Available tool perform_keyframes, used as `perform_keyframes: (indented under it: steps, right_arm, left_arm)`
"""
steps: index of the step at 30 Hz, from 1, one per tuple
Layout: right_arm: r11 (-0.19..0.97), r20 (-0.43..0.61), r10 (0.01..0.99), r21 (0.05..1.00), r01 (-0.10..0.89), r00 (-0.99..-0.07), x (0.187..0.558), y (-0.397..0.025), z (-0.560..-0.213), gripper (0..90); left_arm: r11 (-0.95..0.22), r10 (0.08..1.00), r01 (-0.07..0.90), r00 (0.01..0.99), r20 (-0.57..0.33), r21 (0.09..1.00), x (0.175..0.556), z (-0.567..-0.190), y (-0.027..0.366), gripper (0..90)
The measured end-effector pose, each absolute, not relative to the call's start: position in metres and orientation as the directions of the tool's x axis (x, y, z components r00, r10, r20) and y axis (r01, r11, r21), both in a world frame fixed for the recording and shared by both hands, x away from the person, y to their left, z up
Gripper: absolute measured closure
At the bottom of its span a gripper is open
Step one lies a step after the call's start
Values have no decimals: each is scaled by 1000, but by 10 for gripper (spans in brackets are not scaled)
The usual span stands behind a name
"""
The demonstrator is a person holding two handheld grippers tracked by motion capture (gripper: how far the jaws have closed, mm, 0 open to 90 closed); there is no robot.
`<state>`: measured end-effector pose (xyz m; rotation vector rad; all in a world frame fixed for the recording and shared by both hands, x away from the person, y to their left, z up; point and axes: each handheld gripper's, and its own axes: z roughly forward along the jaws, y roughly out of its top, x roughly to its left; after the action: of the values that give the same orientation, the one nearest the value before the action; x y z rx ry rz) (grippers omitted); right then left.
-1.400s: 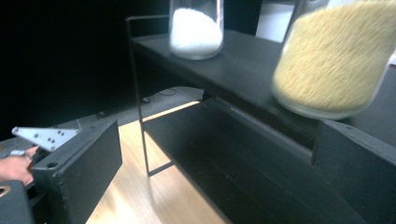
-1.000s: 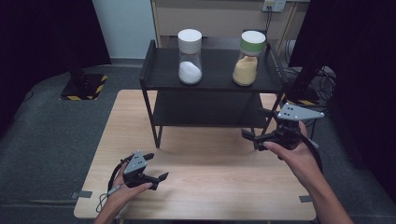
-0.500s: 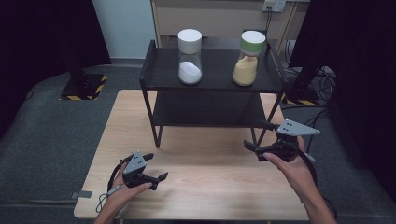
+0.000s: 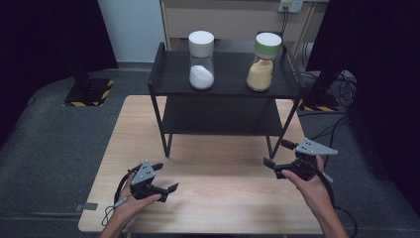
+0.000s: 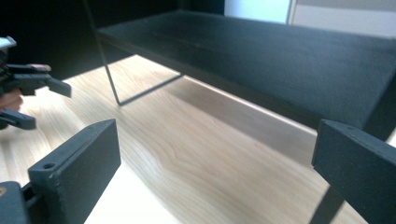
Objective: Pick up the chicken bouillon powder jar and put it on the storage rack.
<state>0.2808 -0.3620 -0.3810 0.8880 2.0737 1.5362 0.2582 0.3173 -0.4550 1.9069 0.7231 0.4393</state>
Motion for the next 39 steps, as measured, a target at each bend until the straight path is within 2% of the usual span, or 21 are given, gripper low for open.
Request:
perform_keyframes:
  steps: [13,27,39]
  right_arm:
    - [189,62,743,936,298,-666,274,-367,-408,28]
    - [193,45,782,931,309,-622,266,-360,-432,19]
    - [190,55,792,925,330,-608,263,-362,-443,19]
  left_arm:
    - [-312,656,293,755,-18,904,258,-455,317,34]
    - [-317,657,296,753,-16,901,258,-456,316,34]
    - [-321,659,296,752,-13,900,258,-456,317,34]
